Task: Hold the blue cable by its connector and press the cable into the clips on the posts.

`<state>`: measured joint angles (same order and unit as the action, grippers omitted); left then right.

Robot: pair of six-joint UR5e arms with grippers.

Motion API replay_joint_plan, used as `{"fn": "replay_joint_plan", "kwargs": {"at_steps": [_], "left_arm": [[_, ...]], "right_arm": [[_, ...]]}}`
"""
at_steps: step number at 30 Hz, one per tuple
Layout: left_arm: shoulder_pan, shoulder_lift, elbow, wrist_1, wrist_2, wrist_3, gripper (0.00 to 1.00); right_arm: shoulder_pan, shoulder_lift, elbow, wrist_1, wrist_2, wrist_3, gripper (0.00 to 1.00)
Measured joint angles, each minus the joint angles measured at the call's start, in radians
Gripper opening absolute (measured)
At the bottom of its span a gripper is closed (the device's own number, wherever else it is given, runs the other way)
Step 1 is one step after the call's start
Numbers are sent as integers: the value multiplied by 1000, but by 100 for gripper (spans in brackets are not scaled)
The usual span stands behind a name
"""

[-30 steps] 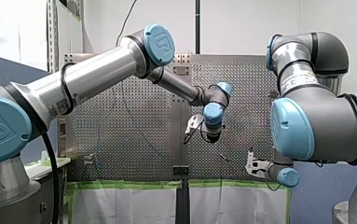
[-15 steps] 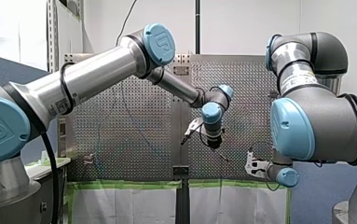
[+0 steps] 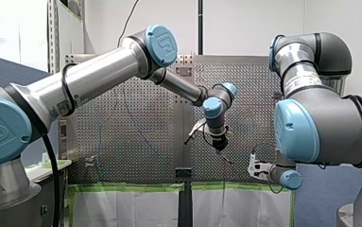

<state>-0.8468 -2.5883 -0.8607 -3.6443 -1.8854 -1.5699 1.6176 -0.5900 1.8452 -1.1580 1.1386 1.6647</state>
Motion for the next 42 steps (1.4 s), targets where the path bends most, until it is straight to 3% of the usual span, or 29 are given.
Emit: {"fn": "replay_joint_plan", "kwargs": {"at_steps": [11,21,25,35,42], "left_arm": [[9,0,0,-95,59,-85,100],[9,0,0,-197,-14,-188,100],[10,0,0,-235,-14,-226,100],[10,0,-1,-325,10,-315,100],[15,-1,-1,-383,58,-374,100]], "right_arm": [[2,0,0,0,0,0,0],[6,0,0,-3,0,0,0],[9,0,0,-5,0,0,0],[13,0,0,-5,0,0,0],[19,0,0,-5,0,0,0]]}}
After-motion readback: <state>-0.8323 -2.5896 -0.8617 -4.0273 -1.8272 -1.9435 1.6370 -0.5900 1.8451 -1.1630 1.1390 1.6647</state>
